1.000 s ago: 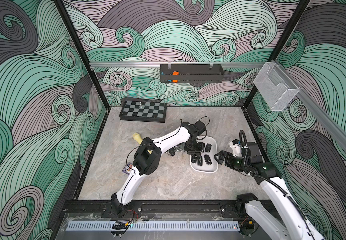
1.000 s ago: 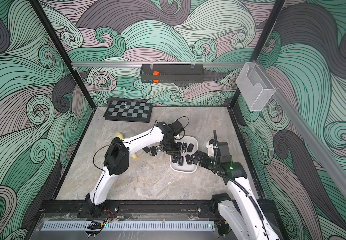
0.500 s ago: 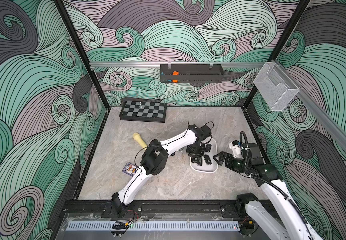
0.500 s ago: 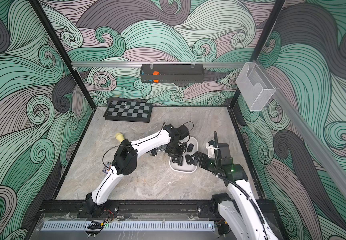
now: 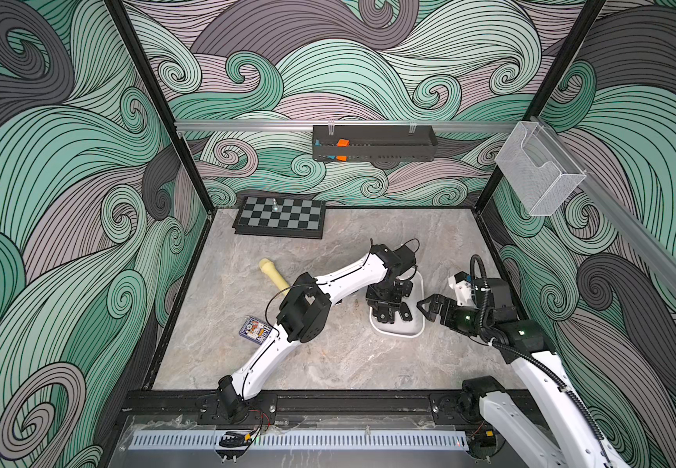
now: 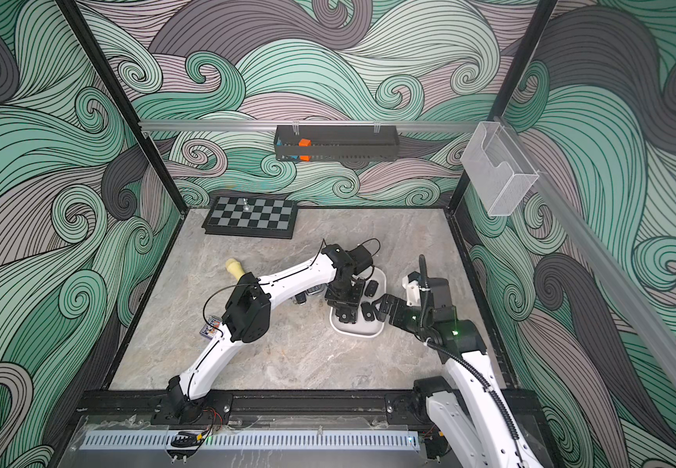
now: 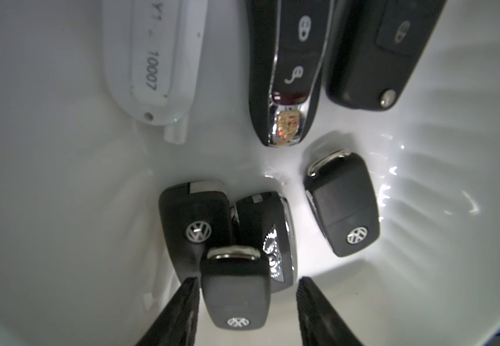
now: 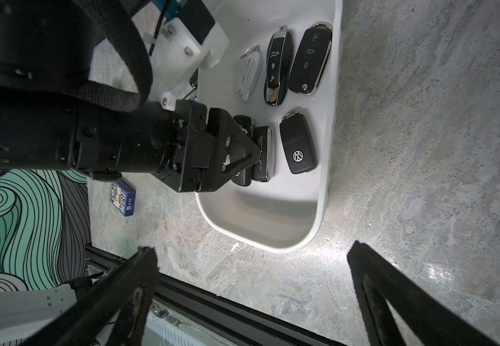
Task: Place the car key into the storage box
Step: Place the car key in the storage box.
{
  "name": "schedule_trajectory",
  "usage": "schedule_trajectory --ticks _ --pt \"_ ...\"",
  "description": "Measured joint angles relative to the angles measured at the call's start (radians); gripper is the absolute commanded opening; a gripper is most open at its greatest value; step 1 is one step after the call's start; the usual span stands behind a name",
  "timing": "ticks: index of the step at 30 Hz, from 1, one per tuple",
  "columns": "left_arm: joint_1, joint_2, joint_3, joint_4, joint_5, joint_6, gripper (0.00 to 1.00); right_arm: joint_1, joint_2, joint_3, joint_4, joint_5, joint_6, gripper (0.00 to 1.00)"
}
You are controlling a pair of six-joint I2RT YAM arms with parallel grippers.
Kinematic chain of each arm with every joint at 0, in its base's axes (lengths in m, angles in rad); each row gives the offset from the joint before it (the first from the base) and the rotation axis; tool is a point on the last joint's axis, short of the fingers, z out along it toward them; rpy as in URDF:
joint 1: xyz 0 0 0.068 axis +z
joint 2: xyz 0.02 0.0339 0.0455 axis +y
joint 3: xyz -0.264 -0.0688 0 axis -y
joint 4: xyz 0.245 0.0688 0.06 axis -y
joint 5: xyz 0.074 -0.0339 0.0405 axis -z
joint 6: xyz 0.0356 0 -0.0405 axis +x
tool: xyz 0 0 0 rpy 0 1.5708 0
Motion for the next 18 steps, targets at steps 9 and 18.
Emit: schedule_trajectory --ticks 9,18 --pt "0.006 -0.330 -0.279 0.110 -0.043 -0.083 0.69 0.000 0.085 0.106 0.013 -0.013 -0.026 0.99" --pt "0.109 -0.620 -0.600 0.217 -0.044 -0.097 0.90 0.113 0.271 0.206 0.029 0.020 -0.013 0.99"
